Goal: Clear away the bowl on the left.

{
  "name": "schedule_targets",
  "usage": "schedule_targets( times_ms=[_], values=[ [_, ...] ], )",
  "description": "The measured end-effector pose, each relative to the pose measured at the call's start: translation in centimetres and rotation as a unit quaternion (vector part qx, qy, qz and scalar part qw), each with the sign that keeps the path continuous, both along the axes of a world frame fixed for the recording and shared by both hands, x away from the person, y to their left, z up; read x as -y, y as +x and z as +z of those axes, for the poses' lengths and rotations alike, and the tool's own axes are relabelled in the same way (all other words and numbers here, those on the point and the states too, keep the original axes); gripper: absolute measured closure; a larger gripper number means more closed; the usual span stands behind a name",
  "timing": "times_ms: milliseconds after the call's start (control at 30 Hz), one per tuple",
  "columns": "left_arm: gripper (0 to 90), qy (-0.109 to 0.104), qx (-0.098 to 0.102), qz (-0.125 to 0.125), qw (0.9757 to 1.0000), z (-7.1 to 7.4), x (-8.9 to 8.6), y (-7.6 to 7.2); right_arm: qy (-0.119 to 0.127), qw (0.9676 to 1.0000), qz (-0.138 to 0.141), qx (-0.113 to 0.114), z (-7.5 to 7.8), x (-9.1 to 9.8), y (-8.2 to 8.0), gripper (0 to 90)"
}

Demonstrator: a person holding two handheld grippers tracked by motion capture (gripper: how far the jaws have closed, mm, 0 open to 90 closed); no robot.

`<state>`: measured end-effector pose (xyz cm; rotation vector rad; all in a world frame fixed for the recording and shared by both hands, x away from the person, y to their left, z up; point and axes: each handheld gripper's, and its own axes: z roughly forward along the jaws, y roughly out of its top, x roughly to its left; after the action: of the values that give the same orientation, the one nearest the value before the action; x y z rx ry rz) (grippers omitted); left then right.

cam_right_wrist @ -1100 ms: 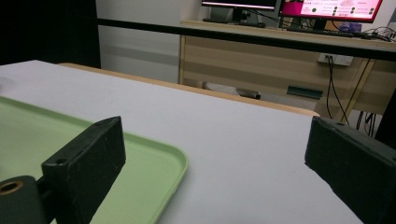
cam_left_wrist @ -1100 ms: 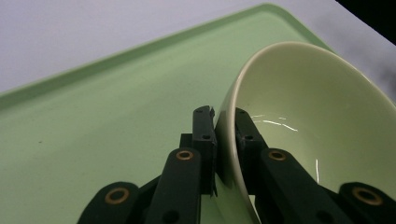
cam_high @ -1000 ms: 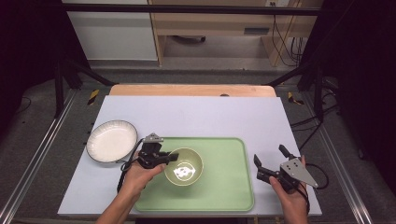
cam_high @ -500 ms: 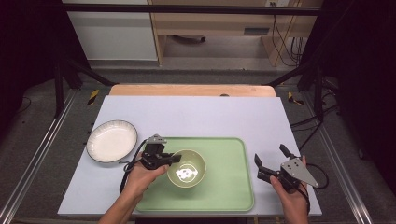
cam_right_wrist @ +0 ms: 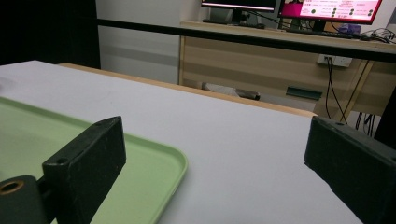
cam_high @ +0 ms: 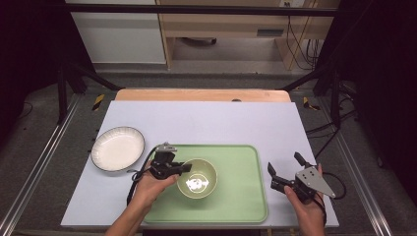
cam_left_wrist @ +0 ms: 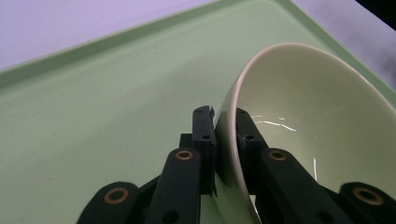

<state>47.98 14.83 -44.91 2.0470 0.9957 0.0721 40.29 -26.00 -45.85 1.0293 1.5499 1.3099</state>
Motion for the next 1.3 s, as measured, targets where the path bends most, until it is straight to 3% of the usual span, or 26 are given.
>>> schedule_targets(
  times_ms=[533,800,1000,1067,1133,1200,1300],
  values=[
    [82.7,0.009,-0.004,0.005,0.9999,-0.5,0.1,0.4,0.001,1.0000,0.000,0.000,0.0,0.0,-0.1,5.6],
    [82.8,0.019,0.005,0.004,0.9998,-0.5,0.2,0.4,-0.001,1.0000,0.001,0.000,0.0,0.0,-0.1,5.6],
    [81.6,0.027,0.025,0.011,0.9993,-0.5,0.4,0.3,0.003,1.0000,-0.002,0.003,0.2,0.2,-0.2,5.6],
    [69.2,0.030,0.041,0.019,0.9985,-0.2,0.3,0.3,0.003,1.0000,-0.003,0.003,0.2,0.3,-0.2,5.5],
    [55.5,0.029,0.054,0.011,0.9981,0.2,-0.1,0.3,0.004,1.0000,-0.003,0.003,0.2,0.4,-0.2,5.5],
    [50.6,0.023,0.074,0.015,0.9969,1.0,-0.5,0.1,0.004,1.0000,-0.002,0.003,0.2,0.4,-0.2,5.5],
    [38.2,0.006,0.090,0.014,0.9958,1.8,-1.0,0.1,0.005,1.0000,-0.002,0.002,0.2,0.4,-0.2,5.5]
  ],
)
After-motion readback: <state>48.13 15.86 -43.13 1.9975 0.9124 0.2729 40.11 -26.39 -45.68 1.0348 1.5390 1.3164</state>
